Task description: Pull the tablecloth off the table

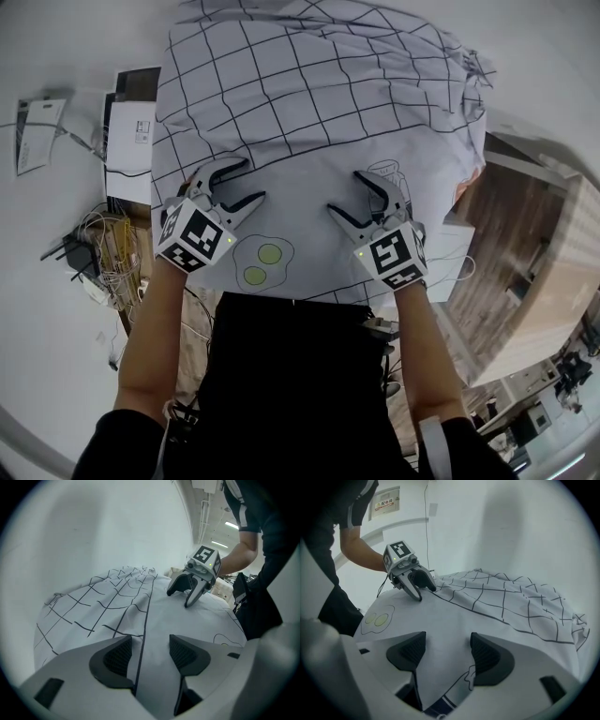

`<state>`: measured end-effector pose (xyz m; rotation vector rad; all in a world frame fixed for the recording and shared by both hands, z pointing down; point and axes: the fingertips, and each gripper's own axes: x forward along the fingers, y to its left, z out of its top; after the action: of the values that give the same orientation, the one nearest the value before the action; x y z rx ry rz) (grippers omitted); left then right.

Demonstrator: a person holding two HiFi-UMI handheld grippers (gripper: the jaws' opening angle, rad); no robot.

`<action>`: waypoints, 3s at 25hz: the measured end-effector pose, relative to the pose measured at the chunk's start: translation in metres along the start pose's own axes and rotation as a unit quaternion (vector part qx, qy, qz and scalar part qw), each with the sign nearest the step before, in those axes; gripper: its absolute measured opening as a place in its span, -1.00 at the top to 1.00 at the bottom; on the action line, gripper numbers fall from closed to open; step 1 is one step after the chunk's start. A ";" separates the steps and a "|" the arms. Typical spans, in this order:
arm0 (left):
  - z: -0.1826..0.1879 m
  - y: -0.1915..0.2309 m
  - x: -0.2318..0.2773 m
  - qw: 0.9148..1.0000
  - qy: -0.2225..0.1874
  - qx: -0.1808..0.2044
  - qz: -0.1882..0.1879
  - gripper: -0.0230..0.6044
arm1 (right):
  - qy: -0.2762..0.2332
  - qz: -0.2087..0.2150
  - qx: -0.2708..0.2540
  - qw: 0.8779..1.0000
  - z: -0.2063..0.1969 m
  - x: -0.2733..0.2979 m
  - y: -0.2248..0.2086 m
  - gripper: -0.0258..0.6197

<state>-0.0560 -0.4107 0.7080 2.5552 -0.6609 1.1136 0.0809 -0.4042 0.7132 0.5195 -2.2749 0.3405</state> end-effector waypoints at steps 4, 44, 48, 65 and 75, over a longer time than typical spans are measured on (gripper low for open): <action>0.001 0.000 -0.001 1.000 0.000 0.004 0.001 0.14 | 0.004 -0.002 0.003 1.000 0.001 0.000 -0.001 -0.07; 0.001 -0.012 -0.008 0.997 -0.001 -0.073 -0.009 0.89 | 0.008 0.023 0.084 0.996 0.011 -0.006 0.012 0.85; 0.012 -0.016 -0.023 0.998 -0.004 -0.062 -0.018 0.89 | 0.009 0.013 0.082 0.997 0.023 -0.024 0.018 0.85; 0.067 -0.027 -0.090 0.998 -0.047 -0.026 -0.018 0.89 | -0.026 -0.027 0.092 0.995 0.075 -0.091 0.028 0.86; 0.099 -0.028 -0.119 0.998 -0.060 -0.002 -0.005 0.89 | -0.048 -0.040 0.073 0.995 0.101 -0.122 0.029 0.86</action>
<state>-0.0520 -0.3926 0.5513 2.6346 -0.6776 0.9616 0.0804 -0.3864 0.5531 0.7132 -2.3251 0.4541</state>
